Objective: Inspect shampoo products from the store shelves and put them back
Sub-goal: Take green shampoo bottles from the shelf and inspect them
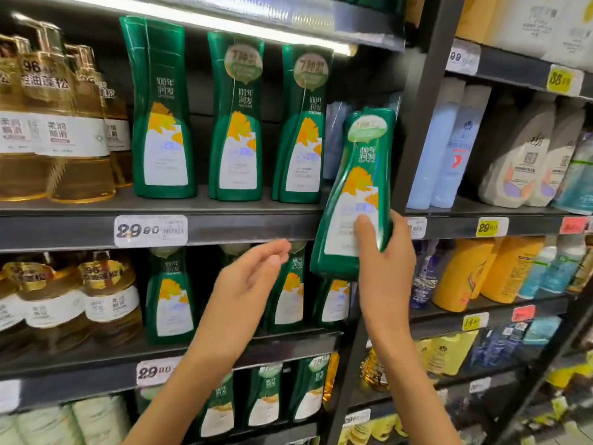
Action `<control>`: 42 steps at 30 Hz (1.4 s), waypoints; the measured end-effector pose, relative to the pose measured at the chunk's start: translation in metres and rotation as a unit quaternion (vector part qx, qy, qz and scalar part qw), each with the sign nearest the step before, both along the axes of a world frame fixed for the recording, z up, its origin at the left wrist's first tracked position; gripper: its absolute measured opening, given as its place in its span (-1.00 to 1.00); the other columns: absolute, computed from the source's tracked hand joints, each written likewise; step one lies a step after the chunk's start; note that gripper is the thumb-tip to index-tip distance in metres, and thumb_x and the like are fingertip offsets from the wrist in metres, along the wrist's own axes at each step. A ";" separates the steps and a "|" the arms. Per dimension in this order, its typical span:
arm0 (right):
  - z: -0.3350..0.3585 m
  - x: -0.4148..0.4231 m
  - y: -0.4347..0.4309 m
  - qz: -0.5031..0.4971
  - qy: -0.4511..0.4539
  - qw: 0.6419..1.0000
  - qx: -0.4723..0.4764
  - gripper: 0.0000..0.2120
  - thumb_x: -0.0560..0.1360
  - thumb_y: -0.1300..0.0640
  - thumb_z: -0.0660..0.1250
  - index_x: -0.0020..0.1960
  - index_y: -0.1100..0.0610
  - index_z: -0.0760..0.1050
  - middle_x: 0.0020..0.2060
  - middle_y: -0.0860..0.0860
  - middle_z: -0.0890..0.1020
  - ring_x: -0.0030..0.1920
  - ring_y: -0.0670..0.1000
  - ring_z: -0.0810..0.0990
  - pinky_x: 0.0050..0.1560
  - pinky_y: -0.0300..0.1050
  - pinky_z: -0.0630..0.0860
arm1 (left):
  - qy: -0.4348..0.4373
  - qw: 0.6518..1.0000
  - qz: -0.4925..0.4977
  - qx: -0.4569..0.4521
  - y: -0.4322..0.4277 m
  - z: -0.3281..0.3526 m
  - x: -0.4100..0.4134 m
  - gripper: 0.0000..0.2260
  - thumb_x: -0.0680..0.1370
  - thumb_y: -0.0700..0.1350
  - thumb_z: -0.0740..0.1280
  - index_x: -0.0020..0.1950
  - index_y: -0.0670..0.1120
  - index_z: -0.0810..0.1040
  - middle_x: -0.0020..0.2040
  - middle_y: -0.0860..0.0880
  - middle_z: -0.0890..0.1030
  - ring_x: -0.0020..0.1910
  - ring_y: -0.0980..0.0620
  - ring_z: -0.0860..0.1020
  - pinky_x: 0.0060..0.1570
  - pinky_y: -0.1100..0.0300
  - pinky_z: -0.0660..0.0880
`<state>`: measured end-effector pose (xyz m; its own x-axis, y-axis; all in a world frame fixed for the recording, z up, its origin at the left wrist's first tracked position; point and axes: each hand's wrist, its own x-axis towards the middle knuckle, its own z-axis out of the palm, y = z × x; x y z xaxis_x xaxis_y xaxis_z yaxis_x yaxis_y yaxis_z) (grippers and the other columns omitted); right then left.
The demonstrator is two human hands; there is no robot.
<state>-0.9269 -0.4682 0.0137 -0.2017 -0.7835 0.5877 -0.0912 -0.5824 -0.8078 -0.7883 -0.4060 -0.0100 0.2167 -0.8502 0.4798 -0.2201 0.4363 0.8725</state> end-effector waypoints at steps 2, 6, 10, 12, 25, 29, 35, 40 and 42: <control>-0.029 -0.003 0.028 0.089 -0.074 0.993 0.024 -0.79 0.54 0.00 0.31 0.16 -0.06 0.43 0.01 -0.11 0.60 0.00 -0.15 0.60 -0.02 -0.20 0.56 | 0.077 0.995 -0.036 0.055 0.008 -0.014 -0.020 -0.80 0.56 0.06 0.11 0.02 0.17 0.53 0.00 0.22 0.63 0.10 0.27 0.56 0.07 0.39 0.46; -0.082 0.002 0.066 0.176 -0.121 0.974 0.074 -0.61 0.44 -0.03 0.26 0.25 -0.04 0.37 0.02 -0.15 0.60 0.05 -0.12 0.60 -0.03 -0.26 0.55 | 0.083 0.994 0.006 0.076 0.041 -0.048 -0.043 -0.80 0.55 0.16 0.20 0.04 0.13 0.53 0.01 0.25 0.64 0.09 0.30 0.54 -0.01 0.47 0.42; -0.113 0.001 0.082 0.271 -0.091 0.947 0.145 -0.56 0.39 -0.09 0.33 0.24 -0.09 0.34 -0.02 -0.23 0.59 0.03 -0.17 0.59 -0.07 -0.35 0.50 | 0.096 0.988 0.053 0.105 0.069 -0.080 -0.041 -0.65 0.34 0.26 0.28 0.05 0.16 0.54 -0.04 0.27 0.63 -0.04 0.33 0.56 -0.16 0.53 0.41; -0.121 0.000 0.083 0.308 -0.052 0.935 0.169 -0.59 0.40 -0.04 0.34 0.21 -0.08 0.34 -0.05 -0.27 0.59 0.01 -0.21 0.58 -0.08 -0.37 0.49 | 0.117 0.982 0.056 0.138 0.076 -0.091 -0.041 -0.64 0.30 0.21 0.27 0.04 0.14 0.54 -0.04 0.26 0.64 -0.05 0.33 0.57 -0.17 0.52 0.42; -0.129 0.001 0.077 0.512 -0.135 0.747 0.402 -0.52 0.39 -0.20 0.26 0.17 0.05 0.58 0.06 0.06 0.68 0.07 0.03 0.66 -0.11 -0.16 0.61 | 0.222 0.957 0.041 0.184 0.115 -0.131 -0.039 -0.59 0.30 0.14 0.32 0.13 0.12 0.49 0.02 0.17 0.65 0.00 0.23 0.60 -0.13 0.40 0.52; -0.136 0.011 0.080 0.506 -0.138 0.744 0.415 -0.59 0.36 -0.15 0.26 0.07 0.04 0.65 0.02 0.07 0.69 0.02 0.03 0.67 -0.15 -0.16 0.61 | 0.139 0.959 0.102 0.224 0.119 -0.133 -0.036 -0.52 0.38 0.14 0.19 0.30 0.14 0.36 0.22 0.14 0.56 0.15 0.36 0.48 0.05 0.43 0.45; -0.143 0.026 0.083 0.493 -0.151 0.769 0.378 -0.66 0.51 0.02 0.22 0.20 0.16 0.50 0.09 0.15 0.65 0.10 0.08 0.63 0.08 -0.06 0.59 | -0.095 0.953 0.174 0.227 0.121 -0.135 -0.045 -0.15 0.36 0.31 0.18 0.48 0.16 -0.23 0.30 0.17 0.11 0.19 0.49 0.22 0.08 0.56 0.31; -0.147 0.029 0.084 0.512 -0.106 0.778 0.349 -0.74 0.56 0.17 0.21 0.24 0.10 0.46 -0.03 0.02 0.66 0.01 -0.01 0.62 0.08 -0.10 0.56 | -0.126 0.955 0.187 0.194 0.118 -0.143 -0.038 -0.13 0.38 0.05 0.45 0.51 0.10 -0.03 0.22 0.11 0.26 0.19 0.33 0.32 0.06 0.54 0.32; -0.148 0.025 0.081 0.506 -0.070 0.794 0.330 -0.57 0.51 0.05 0.33 0.35 0.06 0.37 0.03 -0.06 0.65 0.08 -0.06 0.60 0.16 -0.12 0.51 | -0.033 0.972 0.130 0.192 0.123 -0.144 -0.029 -0.29 0.33 0.12 0.44 0.40 0.28 0.18 0.18 0.30 0.39 0.15 0.43 0.38 0.04 0.55 0.34</control>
<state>-0.9015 -0.3873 -0.1342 0.7008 -0.7133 0.0094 0.2706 0.2536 -0.9287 -0.8171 -0.2826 -0.1542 0.4276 -0.8899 0.1589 -0.3413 0.0038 0.9399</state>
